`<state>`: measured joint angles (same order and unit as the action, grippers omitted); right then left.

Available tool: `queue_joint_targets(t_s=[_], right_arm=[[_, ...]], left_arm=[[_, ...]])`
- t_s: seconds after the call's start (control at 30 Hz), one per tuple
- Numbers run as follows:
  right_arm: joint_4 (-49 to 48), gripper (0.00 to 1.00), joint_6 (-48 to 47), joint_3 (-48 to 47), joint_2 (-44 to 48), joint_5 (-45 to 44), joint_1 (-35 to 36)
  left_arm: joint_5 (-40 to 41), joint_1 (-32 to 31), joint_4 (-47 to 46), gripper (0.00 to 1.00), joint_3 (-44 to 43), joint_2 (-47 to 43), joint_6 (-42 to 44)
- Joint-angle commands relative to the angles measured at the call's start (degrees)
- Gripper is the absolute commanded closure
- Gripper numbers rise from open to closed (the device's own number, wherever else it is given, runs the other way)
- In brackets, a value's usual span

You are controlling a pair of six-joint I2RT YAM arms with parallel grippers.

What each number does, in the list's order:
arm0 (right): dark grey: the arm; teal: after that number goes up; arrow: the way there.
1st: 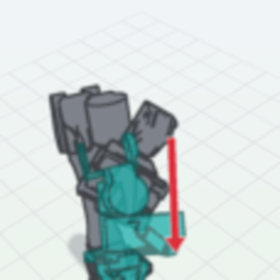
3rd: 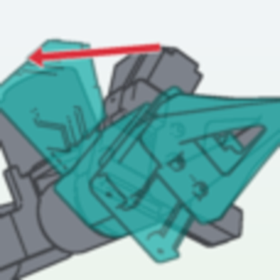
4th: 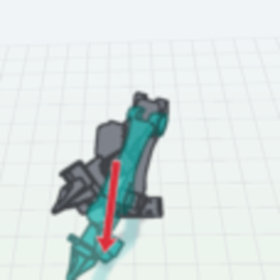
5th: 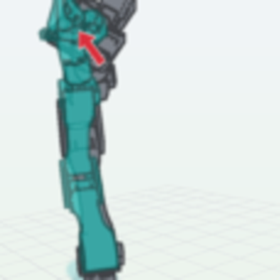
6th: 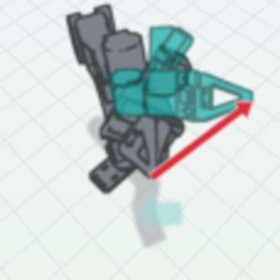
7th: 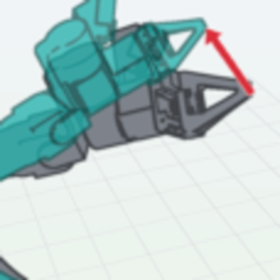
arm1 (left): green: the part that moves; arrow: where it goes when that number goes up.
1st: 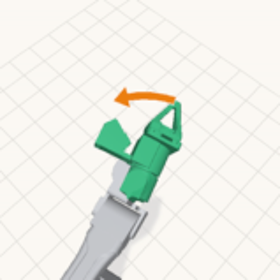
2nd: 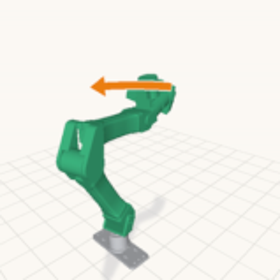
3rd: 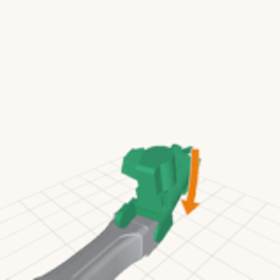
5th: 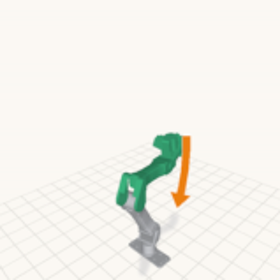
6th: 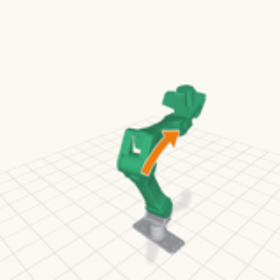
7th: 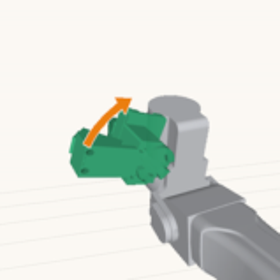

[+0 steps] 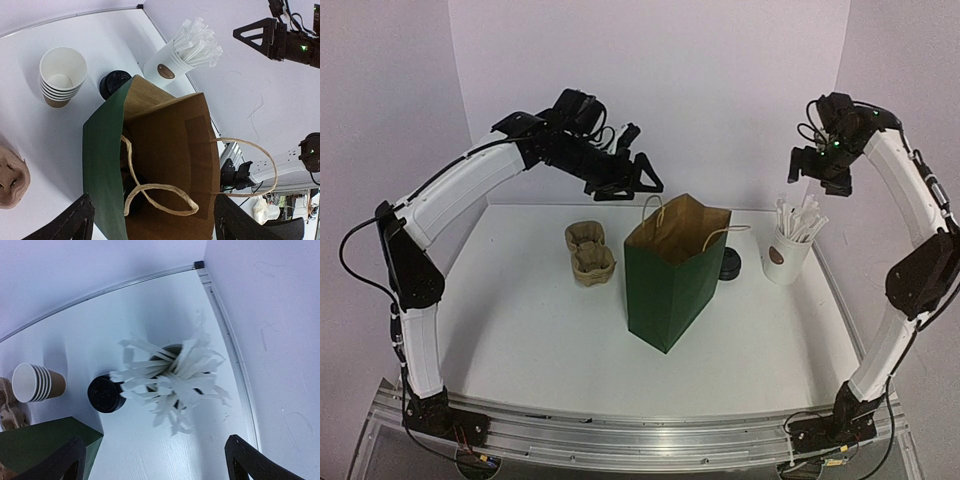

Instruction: Pack the takeout coffee

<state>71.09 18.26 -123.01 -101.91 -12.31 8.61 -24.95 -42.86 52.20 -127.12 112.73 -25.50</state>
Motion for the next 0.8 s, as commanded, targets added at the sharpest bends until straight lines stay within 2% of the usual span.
queue_joint_targets(t_s=[0.0,0.27,0.33,0.43,0.5,0.77], right_arm=[[-1.5,0.07,-0.5,3.3,5.7,2.0,-4.7],[-6.6,0.19,3.4,15.2,10.2,10.8,-10.1],[-8.0,0.26,4.5,17.3,10.2,14.0,-10.4],[-9.2,0.43,5.5,19.1,9.3,16.3,-10.4],[-9.9,0.48,5.8,20.0,9.0,16.5,-10.4],[-11.5,0.53,5.0,20.2,6.6,18.1,-10.4]], left_arm=[[2.2,3.4,-2.7,0.18,1.7,-6.8,-0.3],[9.8,5.4,-8.4,0.17,10.2,-11.5,-3.2],[10.2,5.4,-8.9,0.17,10.7,-11.2,-3.5],[9.8,5.4,-9.3,0.18,10.8,-10.5,-3.9],[9.1,5.4,-9.6,0.18,10.9,-10.2,-4.0],[7.8,5.4,-10.4,0.18,10.8,-9.0,-4.2]])
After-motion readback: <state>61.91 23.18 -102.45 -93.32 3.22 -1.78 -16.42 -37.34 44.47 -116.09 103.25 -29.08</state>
